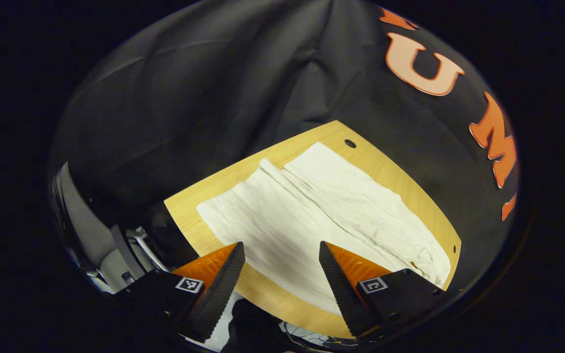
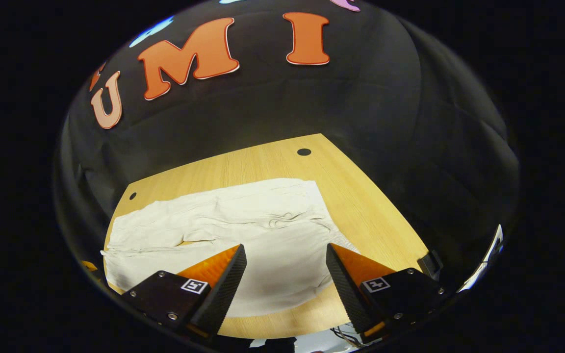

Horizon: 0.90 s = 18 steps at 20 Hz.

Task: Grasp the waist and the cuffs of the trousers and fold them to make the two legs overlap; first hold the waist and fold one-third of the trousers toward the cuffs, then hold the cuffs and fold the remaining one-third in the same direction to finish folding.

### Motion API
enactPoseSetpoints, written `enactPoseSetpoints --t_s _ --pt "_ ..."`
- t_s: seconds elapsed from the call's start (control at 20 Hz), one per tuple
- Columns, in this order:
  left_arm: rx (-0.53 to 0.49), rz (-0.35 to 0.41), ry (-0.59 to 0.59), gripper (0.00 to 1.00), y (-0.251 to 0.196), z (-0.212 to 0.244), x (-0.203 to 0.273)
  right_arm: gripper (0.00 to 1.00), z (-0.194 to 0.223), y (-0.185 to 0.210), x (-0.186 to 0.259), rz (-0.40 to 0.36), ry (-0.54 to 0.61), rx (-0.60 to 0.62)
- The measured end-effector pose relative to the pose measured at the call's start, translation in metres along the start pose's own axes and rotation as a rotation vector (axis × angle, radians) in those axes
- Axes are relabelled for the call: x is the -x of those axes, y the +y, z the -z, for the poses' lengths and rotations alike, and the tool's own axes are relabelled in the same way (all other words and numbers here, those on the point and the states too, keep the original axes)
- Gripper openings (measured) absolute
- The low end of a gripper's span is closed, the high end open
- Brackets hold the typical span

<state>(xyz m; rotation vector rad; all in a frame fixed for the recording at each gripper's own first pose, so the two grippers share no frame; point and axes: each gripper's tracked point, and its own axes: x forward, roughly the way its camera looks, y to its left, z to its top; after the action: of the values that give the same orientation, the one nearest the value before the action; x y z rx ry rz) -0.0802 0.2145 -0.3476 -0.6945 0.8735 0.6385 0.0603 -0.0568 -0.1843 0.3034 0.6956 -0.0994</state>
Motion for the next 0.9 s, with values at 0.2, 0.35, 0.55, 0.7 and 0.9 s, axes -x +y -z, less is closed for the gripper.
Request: enactPoseSetpoints --t_s 0.2,0.35,0.55,0.7,0.9 --pt "0.118 -0.037 0.116 1.00 0.033 0.012 -0.036 0.97 0.013 0.009 -0.014 0.001 0.076 -0.111" --pt "0.215 -0.038 0.184 1.00 0.060 0.010 -0.059 0.96 0.021 0.009 -0.025 0.015 0.119 -0.157" --pt "0.369 -0.046 0.265 1.00 0.081 0.007 -0.087 0.97 0.032 0.018 -0.038 0.015 0.175 -0.259" --pt "0.417 -0.031 0.287 0.98 0.089 0.001 -0.097 0.96 0.040 0.021 -0.044 0.026 0.203 -0.294" --pt "0.458 0.019 0.283 1.00 0.089 -0.020 -0.108 0.95 0.043 0.026 -0.051 0.033 0.220 -0.308"
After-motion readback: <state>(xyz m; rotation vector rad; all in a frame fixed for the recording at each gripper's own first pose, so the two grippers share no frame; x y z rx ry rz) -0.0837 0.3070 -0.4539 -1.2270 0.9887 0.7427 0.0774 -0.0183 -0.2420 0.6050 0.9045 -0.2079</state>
